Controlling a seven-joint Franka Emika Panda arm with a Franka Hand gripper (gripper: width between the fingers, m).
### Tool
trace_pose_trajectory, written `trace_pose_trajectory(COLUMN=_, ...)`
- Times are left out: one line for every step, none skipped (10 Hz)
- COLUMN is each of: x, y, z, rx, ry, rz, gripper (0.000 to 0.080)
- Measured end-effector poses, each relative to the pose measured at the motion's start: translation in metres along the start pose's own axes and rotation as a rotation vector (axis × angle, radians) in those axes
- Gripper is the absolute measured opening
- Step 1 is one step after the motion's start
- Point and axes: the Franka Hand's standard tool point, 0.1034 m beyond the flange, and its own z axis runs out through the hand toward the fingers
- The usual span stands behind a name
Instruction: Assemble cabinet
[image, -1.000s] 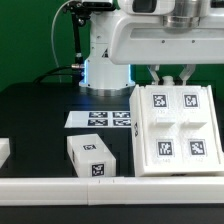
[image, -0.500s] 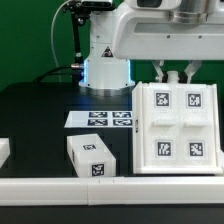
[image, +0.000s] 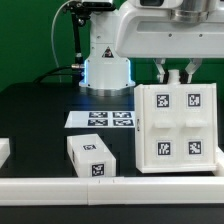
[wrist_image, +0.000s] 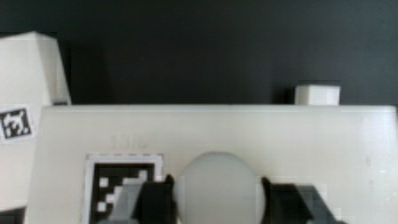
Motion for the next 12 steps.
trace_pose_trajectory(x=0.007, y=0.002, z=-0.002, rx=-0.003, ry=0.005, rz=0.003, gripper=0.0219)
trace_pose_trajectory(x=0.012, y=0.005, z=-0.003, rx=-0.004, ry=0.011, rz=0.008, gripper=0.0219)
trace_pose_trajectory(x=0.019, y=0.008, z=-0.005, rx=-0.008, ry=0.019, rz=0.012, gripper=0.0219)
trace_pose_trajectory(x=0.027, y=0.010, z=-0.006, rx=-0.013, ry=0.029, rz=0.013, gripper=0.0219)
trace_pose_trajectory(x=0.032, y=0.008, z=-0.006, rx=-0.018, ry=0.036, rz=0.009, gripper=0.0219)
trace_pose_trajectory(x=0.037, y=0.008, z=-0.007, rx=-0.022, ry=0.042, rz=0.007, gripper=0.0219)
trace_pose_trajectory(x=0.041, y=0.006, z=-0.008, rx=-0.025, ry=0.049, rz=0.004, gripper=0.0219)
trace_pose_trajectory(x=0.044, y=0.004, z=-0.010, rx=-0.027, ry=0.065, rz=-0.001, gripper=0.0218)
trace_pose_trajectory(x=0.046, y=0.001, z=-0.010, rx=-0.028, ry=0.082, rz=-0.007, gripper=0.0218)
trace_pose_trajectory(x=0.047, y=-0.001, z=-0.010, rx=-0.027, ry=0.099, rz=-0.011, gripper=0.0219)
trace_pose_trajectory(x=0.048, y=-0.001, z=-0.010, rx=-0.027, ry=0.114, rz=-0.011, gripper=0.0219)
trace_pose_trajectory(x=0.049, y=0.000, z=-0.011, rx=-0.027, ry=0.135, rz=-0.010, gripper=0.0219)
